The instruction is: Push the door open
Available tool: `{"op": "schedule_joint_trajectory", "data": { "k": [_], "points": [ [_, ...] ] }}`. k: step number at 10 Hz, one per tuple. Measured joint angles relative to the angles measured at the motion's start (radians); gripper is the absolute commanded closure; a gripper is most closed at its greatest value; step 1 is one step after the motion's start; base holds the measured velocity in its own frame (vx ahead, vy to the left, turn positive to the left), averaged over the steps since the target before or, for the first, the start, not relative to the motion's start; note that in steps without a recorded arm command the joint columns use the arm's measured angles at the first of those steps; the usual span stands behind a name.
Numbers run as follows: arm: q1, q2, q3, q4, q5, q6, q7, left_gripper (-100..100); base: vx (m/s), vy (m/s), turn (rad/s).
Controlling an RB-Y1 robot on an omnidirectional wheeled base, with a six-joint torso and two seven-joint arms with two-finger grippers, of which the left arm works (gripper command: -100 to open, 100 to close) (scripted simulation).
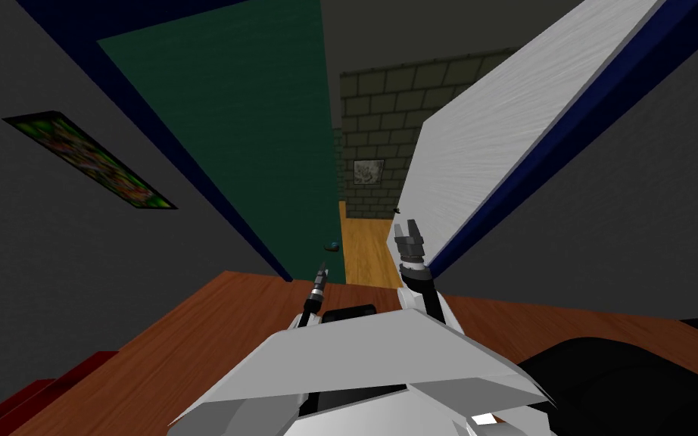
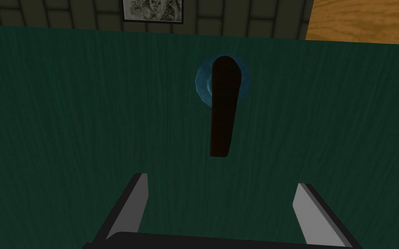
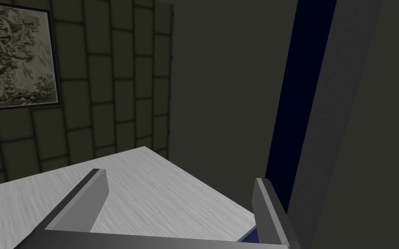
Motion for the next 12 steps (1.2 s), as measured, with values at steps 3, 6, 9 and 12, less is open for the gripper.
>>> {"op": "schedule_joint_trajectory", "data": {
  "k": [3, 6, 9, 12],
  "points": [
    [-0.007, 0.001, 0.005, 0.012, 0.001, -0.003, -0.001, -100, 0.163, -0.026, -0.024],
    [-0.017, -0.002, 0.013, 0.027, 0.003, -0.007, -0.004, -100, 0.201, -0.037, -0.030],
    [-0.030, -0.011, 0.023, 0.046, 0.006, -0.012, -0.007, -100, 0.161, -0.029, -0.017],
    [-0.033, -0.011, 0.024, 0.045, 0.006, -0.012, -0.007, 100, -0.019, 0.006, -0.008]
  ]
}}
